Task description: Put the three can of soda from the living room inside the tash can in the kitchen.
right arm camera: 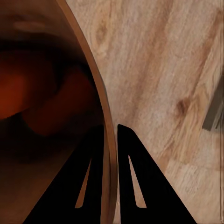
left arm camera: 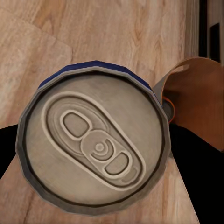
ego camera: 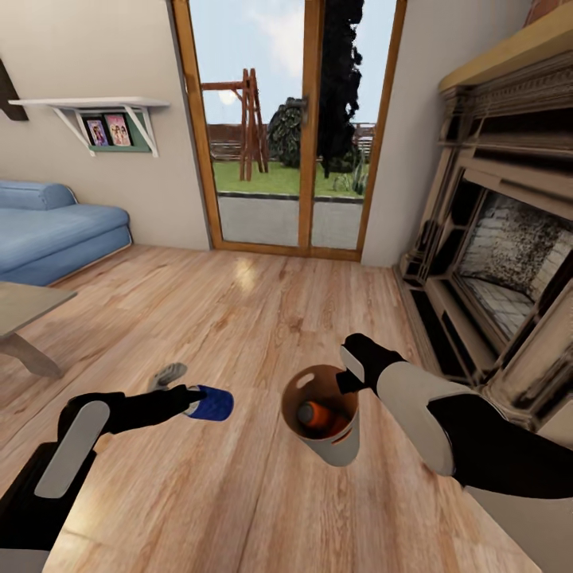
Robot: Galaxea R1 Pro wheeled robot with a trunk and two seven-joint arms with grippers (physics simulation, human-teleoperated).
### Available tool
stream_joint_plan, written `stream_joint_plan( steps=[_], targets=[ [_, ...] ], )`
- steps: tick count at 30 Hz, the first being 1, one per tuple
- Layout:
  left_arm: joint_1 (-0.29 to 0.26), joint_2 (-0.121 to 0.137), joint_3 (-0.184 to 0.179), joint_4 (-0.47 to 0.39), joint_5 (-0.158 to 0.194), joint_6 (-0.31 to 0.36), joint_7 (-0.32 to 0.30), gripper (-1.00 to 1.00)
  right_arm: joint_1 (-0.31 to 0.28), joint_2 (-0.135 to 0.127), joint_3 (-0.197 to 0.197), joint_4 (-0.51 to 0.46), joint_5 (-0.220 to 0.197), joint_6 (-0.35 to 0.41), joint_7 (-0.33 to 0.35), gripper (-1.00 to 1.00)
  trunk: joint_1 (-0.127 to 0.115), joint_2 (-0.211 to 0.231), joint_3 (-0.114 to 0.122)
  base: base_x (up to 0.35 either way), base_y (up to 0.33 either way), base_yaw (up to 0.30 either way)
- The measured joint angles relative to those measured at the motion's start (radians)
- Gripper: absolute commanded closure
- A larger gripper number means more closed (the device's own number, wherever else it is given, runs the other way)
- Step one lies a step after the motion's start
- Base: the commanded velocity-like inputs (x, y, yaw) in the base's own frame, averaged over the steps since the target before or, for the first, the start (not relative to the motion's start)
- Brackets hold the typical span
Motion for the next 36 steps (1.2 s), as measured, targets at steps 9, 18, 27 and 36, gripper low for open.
stream_joint_plan(
  steps=[9,18,27,36],
  targets=[
    [0.002,0.002,0.003,-0.031,0.047,-0.001,-0.002,1.0,0.056,-0.001,0.0,0.006,-0.001,-0.062,-0.001,1.0,-0.012,0.021,0.009,0.0,0.0,0.0],
    [0.003,0.005,-0.001,-0.048,0.12,0.0,-0.002,1.0,0.084,-0.001,0.006,0.006,0.012,-0.067,-0.005,1.0,-0.012,0.021,0.009,0.0,0.0,0.0],
    [0.005,-0.001,-0.008,-0.051,0.127,0.0,-0.03,1.0,0.093,0.013,0.012,0.007,0.013,-0.067,-0.007,1.0,-0.012,0.021,0.009,0.0,0.0,0.0],
    [0.004,-0.032,-0.01,-0.054,0.128,0.0,-0.034,1.0,0.094,0.026,0.007,0.007,0.005,-0.069,-0.006,1.0,-0.012,0.021,0.009,0.0,0.0,0.0]
  ],
)
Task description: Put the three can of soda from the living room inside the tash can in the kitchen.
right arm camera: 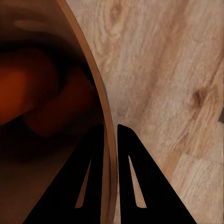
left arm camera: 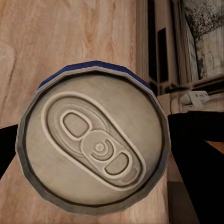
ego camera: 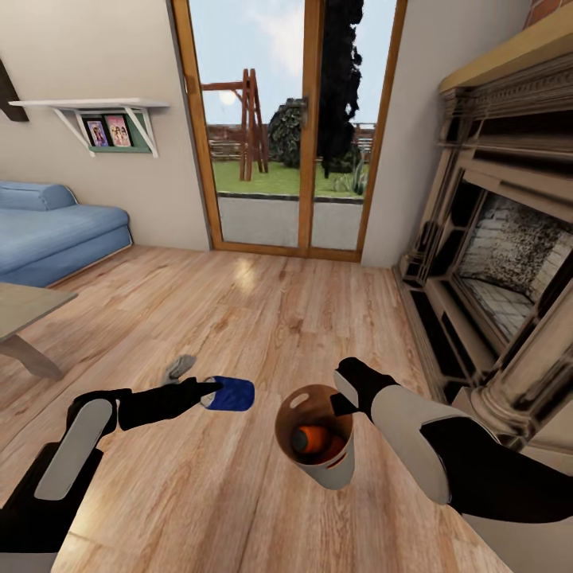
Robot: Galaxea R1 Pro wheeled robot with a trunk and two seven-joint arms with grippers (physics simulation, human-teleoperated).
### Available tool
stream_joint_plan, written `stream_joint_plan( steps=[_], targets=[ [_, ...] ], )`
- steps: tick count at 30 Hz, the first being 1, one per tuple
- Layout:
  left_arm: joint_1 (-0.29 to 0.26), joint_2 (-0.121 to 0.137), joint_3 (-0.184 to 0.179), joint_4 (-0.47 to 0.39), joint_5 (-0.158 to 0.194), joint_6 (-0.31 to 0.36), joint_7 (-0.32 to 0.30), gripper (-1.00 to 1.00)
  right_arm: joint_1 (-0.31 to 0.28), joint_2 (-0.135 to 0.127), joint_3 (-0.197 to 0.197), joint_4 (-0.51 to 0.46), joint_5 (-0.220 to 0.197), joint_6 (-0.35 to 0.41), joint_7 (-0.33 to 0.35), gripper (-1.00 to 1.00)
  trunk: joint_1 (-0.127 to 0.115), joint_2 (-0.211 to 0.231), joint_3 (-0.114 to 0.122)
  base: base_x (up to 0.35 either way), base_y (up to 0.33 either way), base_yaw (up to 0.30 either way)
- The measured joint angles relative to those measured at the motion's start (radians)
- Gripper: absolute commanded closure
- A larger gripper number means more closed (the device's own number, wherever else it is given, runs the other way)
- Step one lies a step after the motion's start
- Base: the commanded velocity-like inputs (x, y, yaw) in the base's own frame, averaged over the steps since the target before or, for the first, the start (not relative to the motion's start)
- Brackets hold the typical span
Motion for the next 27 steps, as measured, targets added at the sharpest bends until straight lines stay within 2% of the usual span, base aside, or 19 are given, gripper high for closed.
stream_joint_plan(
  steps=[3,9,14,18,27],
  targets=[
    [0.0,-0.02,-0.009,-0.001,0.001,0.0,0.0,1.0,0.0,0.0,0.01,0.0,0.008,0.001,-0.001,1.0,0.0,0.0,0.0,0.0,0.0,0.0],
    [-0.002,-0.059,-0.072,-0.001,-0.002,0.0,0.009,1.0,0.0,0.0,-0.001,-0.002,-0.003,-0.002,0.002,1.0,0.0,0.0,0.0,0.0,0.0,0.0],
    [-0.002,-0.108,-0.126,0.002,-0.009,0.0,0.019,1.0,0.0,0.0,0.007,-0.002,0.004,-0.031,0.001,1.0,0.0,0.0,0.0,0.0,0.0,0.0],
    [-0.003,-0.124,-0.154,0.008,-0.014,0.0,0.023,1.0,0.0,0.0,0.006,-0.003,0.002,-0.04,0.007,1.0,0.0,0.0,0.0,0.0,0.0,0.0],
    [-0.003,-0.14,-0.175,0.012,-0.016,0.0,0.024,1.0,0.0,0.0,0.011,-0.002,0.003,-0.042,0.02,1.0,0.0,0.0,0.0,0.0,0.0,0.0]
  ],
)
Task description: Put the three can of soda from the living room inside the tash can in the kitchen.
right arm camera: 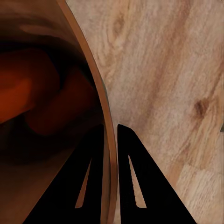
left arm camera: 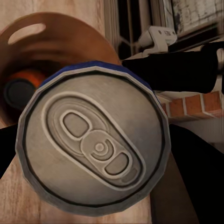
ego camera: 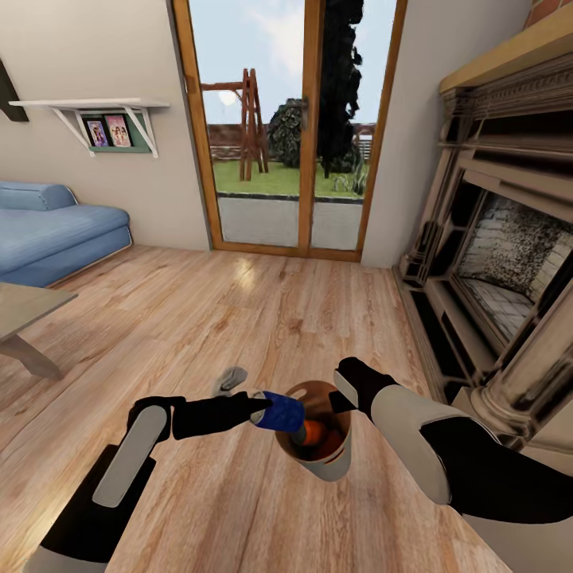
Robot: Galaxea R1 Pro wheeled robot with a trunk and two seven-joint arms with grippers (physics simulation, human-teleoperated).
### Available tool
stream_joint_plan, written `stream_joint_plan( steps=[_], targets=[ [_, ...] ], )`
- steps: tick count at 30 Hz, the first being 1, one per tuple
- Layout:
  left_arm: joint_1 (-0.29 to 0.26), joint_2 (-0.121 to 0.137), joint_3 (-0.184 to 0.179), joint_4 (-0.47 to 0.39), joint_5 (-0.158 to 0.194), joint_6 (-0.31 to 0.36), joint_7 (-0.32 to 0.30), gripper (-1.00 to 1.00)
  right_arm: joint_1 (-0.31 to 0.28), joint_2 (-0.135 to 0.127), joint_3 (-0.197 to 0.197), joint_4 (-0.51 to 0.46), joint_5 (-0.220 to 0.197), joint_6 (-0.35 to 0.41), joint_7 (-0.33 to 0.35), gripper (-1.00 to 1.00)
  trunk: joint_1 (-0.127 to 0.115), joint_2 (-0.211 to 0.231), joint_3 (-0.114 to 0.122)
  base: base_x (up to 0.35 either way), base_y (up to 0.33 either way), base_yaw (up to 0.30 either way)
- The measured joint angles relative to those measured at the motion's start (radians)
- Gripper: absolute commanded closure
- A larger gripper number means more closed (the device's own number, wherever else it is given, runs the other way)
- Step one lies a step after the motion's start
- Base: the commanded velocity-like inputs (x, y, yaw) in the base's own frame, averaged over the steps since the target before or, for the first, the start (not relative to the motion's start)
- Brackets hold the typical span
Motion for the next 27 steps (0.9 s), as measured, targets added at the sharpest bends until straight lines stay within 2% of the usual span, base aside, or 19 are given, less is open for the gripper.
stream_joint_plan(
  steps=[7,11,14,18,20,23,25,27],
  targets=[
    [0.0,-0.005,-0.004,0.001,-0.003,-0.002,0.0,1.0,0.0,0.0,-0.013,0.002,-0.012,0.0,0.05,1.0,0.0,0.0,0.0,0.0,0.0,0.0],
    [0.0,-0.006,-0.013,0.002,-0.005,-0.025,0.001,1.0,0.001,0.0,0.003,0.004,0.0,0.006,0.067,1.0,0.0,0.0,0.0,0.0,0.0,0.0],
    [0.0,-0.006,-0.05,0.005,-0.004,-0.063,0.001,1.0,0.001,0.0,0.012,0.005,0.008,0.011,0.103,1.0,0.0,0.0,0.0,0.0,0.0,0.0],
    [0.0,-0.007,-0.081,0.014,-0.007,-0.102,0.001,1.0,0.001,0.0,-0.015,0.01,-0.014,0.01,0.132,1.0,0.0,0.0,0.0,0.0,0.0,0.0],
    [0.0,-0.007,-0.097,0.029,-0.012,-0.12,0.002,1.0,0.002,0.0,-0.007,0.016,-0.008,0.011,0.143,1.0,0.0,0.0,0.0,0.0,0.0,0.0],
    [0.0,-0.008,-0.101,0.04,-0.04,-0.129,0.001,1.0,0.001,0.0,0.009,0.018,0.007,0.013,0.145,1.0,0.0,0.0,0.0,0.0,0.0,0.0],
    [0.0,-0.024,-0.103,0.048,-0.097,-0.136,0.0,1.0,0.002,0.0,0.013,0.019,0.009,0.013,0.152,1.0,0.0,0.0,0.0,0.0,0.0,0.0],
    [0.0,-0.039,-0.103,0.051,-0.121,-0.138,0.0,1.0,0.002,0.0,0.005,0.019,0.004,0.013,0.161,1.0,0.0,0.0,0.0,0.0,0.0,0.0]
  ],
)
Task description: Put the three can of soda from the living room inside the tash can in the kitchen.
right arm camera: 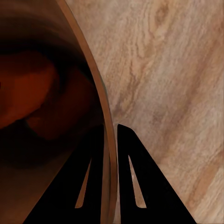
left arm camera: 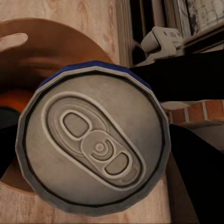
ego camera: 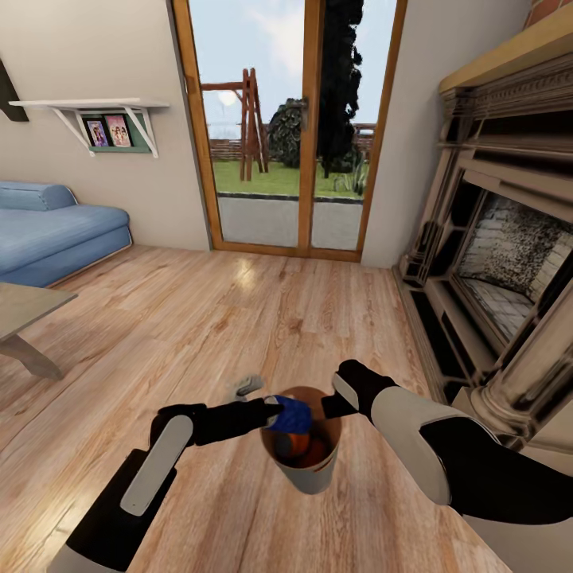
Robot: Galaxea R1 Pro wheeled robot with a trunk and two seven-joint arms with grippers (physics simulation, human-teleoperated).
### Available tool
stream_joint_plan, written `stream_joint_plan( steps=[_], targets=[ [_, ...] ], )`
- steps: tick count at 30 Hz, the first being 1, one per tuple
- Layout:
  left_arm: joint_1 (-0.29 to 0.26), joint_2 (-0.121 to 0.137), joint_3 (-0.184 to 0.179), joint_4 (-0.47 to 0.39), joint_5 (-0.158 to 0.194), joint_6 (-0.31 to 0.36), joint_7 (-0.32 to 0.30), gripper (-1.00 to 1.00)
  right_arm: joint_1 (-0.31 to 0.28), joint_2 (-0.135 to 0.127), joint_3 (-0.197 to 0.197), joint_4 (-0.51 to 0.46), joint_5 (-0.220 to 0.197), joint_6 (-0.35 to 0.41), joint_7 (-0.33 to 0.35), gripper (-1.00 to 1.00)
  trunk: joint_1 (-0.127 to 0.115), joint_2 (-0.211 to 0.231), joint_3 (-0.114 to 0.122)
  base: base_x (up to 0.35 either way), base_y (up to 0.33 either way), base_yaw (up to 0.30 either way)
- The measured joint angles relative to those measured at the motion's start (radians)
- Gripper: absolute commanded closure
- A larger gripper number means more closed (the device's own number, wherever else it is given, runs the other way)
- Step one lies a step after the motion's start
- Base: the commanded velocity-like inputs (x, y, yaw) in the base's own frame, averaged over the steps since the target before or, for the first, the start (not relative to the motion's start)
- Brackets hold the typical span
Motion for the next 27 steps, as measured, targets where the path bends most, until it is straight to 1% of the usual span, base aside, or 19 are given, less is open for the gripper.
stream_joint_plan(
  steps=[3,4,9,13,16,17,19,20,21,24,27],
  targets=[
    [0.0,-0.017,-0.001,0.012,-0.031,-0.001,0.0,1.0,0.0,0.0,-0.009,0.0,-0.007,-0.001,0.015,1.0,0.0,0.0,0.0,0.0,0.0,0.0],
    [0.0,-0.025,-0.001,0.023,-0.05,-0.002,0.0,1.0,0.0,0.0,-0.006,0.001,-0.005,0.0,0.023,1.0,0.0,0.0,0.0,0.0,0.0,0.0],
    [0.0,-0.04,-0.001,0.042,-0.088,-0.016,0.0,1.0,0.0,0.0,0.002,0.002,0.001,0.001,0.036,1.0,0.0,0.0,0.0,0.0,0.0,0.0],
    [0.0,-0.05,-0.003,0.055,-0.103,-0.034,0.001,1.0,0.0,0.0,-0.002,0.004,-0.001,0.001,0.041,1.0,0.0,0.0,0.0,0.0,0.0,0.0],
    [0.0,-0.068,-0.009,0.098,-0.107,-0.058,0.0,1.0,0.0,0.0,-0.002,0.005,-0.001,0.001,0.042,1.0,0.0,0.0,0.0,0.0,0.0,0.0],
    [0.0,-0.075,-0.019,0.11,-0.115,-0.067,0.001,1.0,0.0,0.0,-0.001,0.005,0.0,0.001,0.042,1.0,0.0,0.0,0.0,0.0,0.0,0.0],
    [0.0,-0.081,-0.03,0.122,-0.137,-0.075,0.001,1.0,0.0,0.0,0.001,0.005,0.001,0.001,0.042,1.0,0.0,0.0,0.0,0.0,0.0,0.0],
    [-0.001,-0.087,-0.038,0.136,-0.162,-0.085,0.001,1.0,0.0,0.0,0.001,0.005,0.002,0.001,0.042,1.0,0.0,0.0,0.0,0.0,0.0,0.0],
    [-0.001,-0.099,-0.043,0.151,-0.181,-0.095,0.001,1.0,0.0,0.0,0.001,0.005,0.002,0.001,0.042,1.0,0.0,0.0,0.0,0.0,0.0,0.0],
    [-0.001,-0.12,-0.05,0.18,-0.208,-0.108,0.0,1.0,0.0,0.0,-0.001,0.005,0.001,0.001,0.042,1.0,0.0,0.0,0.0,0.0,0.0,0.0],
    [-0.002,-0.129,-0.055,0.204,-0.223,-0.125,0.0,1.0,0.0,0.0,-0.001,0.005,0.0,0.001,0.043,1.0,0.0,0.0,0.0,0.0,0.0,0.0]
  ],
)
